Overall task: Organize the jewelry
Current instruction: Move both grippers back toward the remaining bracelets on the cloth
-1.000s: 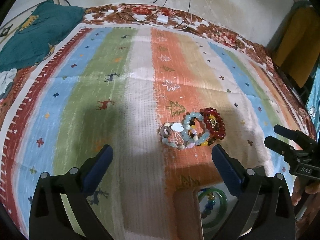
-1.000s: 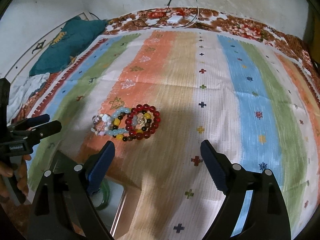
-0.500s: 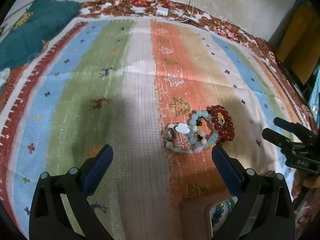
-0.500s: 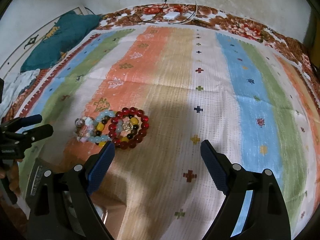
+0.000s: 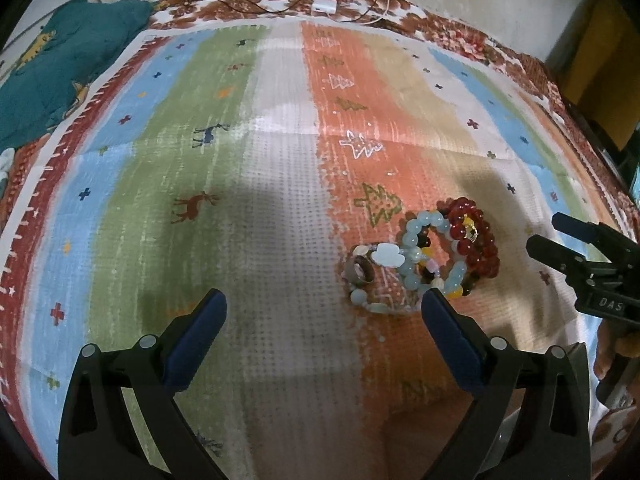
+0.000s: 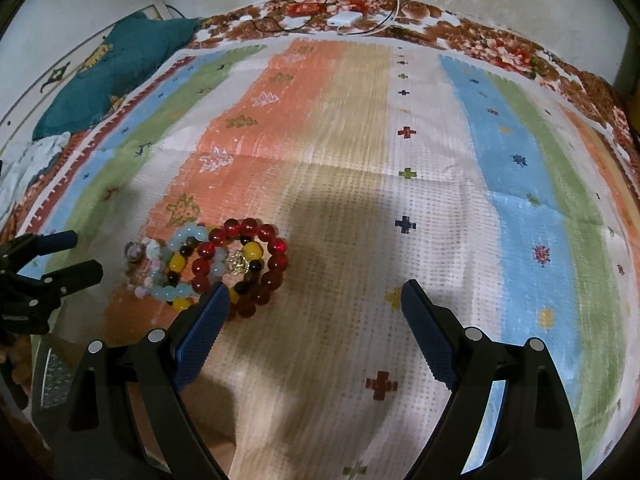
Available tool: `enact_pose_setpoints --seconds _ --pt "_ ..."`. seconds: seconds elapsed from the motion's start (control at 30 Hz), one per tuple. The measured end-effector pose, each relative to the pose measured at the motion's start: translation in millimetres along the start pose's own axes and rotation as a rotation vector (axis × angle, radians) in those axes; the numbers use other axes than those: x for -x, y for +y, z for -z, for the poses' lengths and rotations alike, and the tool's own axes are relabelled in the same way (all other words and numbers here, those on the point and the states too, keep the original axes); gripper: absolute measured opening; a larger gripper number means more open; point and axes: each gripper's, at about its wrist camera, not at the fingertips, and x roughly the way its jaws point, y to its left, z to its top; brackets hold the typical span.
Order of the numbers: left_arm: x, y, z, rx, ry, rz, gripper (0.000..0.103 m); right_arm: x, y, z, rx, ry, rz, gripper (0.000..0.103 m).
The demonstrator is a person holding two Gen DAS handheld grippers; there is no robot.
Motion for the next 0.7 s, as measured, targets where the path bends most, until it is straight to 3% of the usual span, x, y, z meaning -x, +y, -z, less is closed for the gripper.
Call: enact_pose_setpoints --seconds 0.23,0.5,0.7 --pt "-7.3 -3.1 -1.4 -0.022 0.016 0.000 0.079 -13.2 4.0 -5.4 0.020 0.010 0.017 0.088" --pt "-17.8 -0.9 -2.0 -0.028 0.037 -0.004 0.071 -30.5 2.9 -10.1 0.027 0.018 0.062 0.088" --pt "-23.8 -2.7 -2.7 -0.047 0.043 -0.010 0.066 -42.6 0.8 -11.2 0.021 0.032 0.044 0.088"
